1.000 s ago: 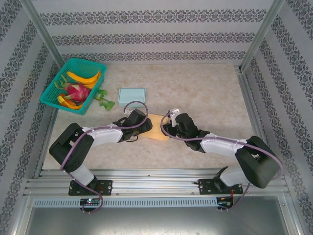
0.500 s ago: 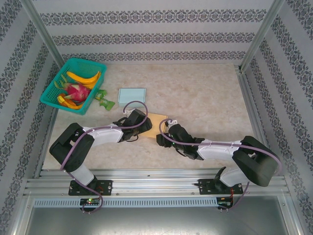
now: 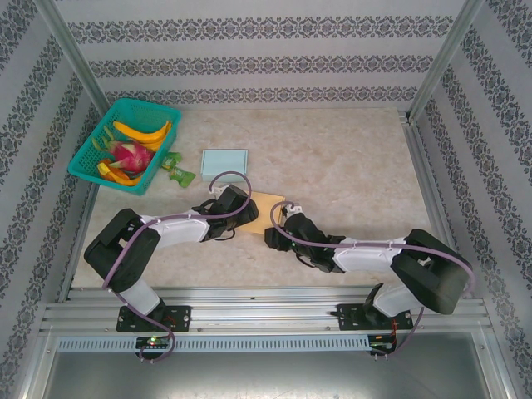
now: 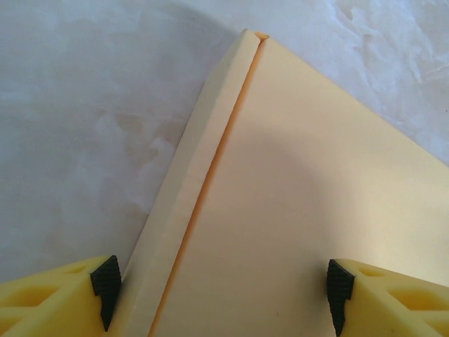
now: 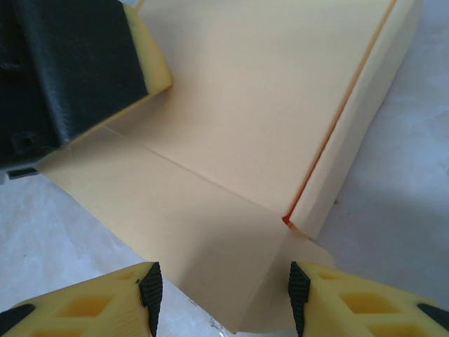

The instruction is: Fold the paper box

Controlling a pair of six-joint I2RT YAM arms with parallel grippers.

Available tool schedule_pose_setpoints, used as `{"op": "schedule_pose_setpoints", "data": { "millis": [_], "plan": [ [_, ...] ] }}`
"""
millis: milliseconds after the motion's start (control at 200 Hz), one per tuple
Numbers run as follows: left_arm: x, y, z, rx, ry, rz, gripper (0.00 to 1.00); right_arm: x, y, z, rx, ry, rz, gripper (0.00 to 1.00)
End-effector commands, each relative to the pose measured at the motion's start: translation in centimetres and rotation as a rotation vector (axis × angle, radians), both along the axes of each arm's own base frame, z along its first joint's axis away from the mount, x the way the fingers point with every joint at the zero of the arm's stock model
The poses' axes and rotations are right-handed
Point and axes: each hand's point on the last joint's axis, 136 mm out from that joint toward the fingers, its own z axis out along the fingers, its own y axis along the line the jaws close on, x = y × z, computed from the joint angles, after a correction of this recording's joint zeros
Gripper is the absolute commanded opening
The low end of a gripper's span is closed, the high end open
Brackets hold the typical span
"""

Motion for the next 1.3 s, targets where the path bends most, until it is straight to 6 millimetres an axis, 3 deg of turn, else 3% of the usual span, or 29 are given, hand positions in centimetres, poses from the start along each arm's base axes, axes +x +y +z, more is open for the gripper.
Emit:
{"op": "schedule_pose_setpoints", "data": {
  "millis": [0,145,330,445,834,1114,1294],
  "plan": [
    [-3.1,3.9,-4.5,0.166,0.152,0.048,0.77,-0.6,0.5,-0.8,0.018,0.027,0.013,0.52],
    [-3.1,4.0,-4.4,0.167,0.149,0.050,0.77,-0.6,1.5,-0.2,0.054,0.024,0.043,0.51],
    [-3.1,4.1,-4.4,0.172,0.149,0.052,0.77,-0.2,0.7,0.0,0.004,-0.020,0.035,0.44],
    [-3.1,4.1,-4.4,0.173,0.150,0.049,0.77,0.0,0.1,-0.5,-0.035,-0.040,0.029,0.43],
    [-3.1,4.1,-4.4,0.175,0.150,0.048,0.77,0.5,1.0,-1.5,-0.041,-0.072,0.062,0.42],
    [-3.2,4.2,-4.7,0.187,0.156,0.041,0.77,1.1,0.0,-2.4,-0.117,-0.158,0.058,0.41],
    [-3.1,4.1,-4.8,0.188,0.154,0.030,0.77,1.2,0.7,-3.2,-0.116,-0.215,0.107,0.41]
  ]
}}
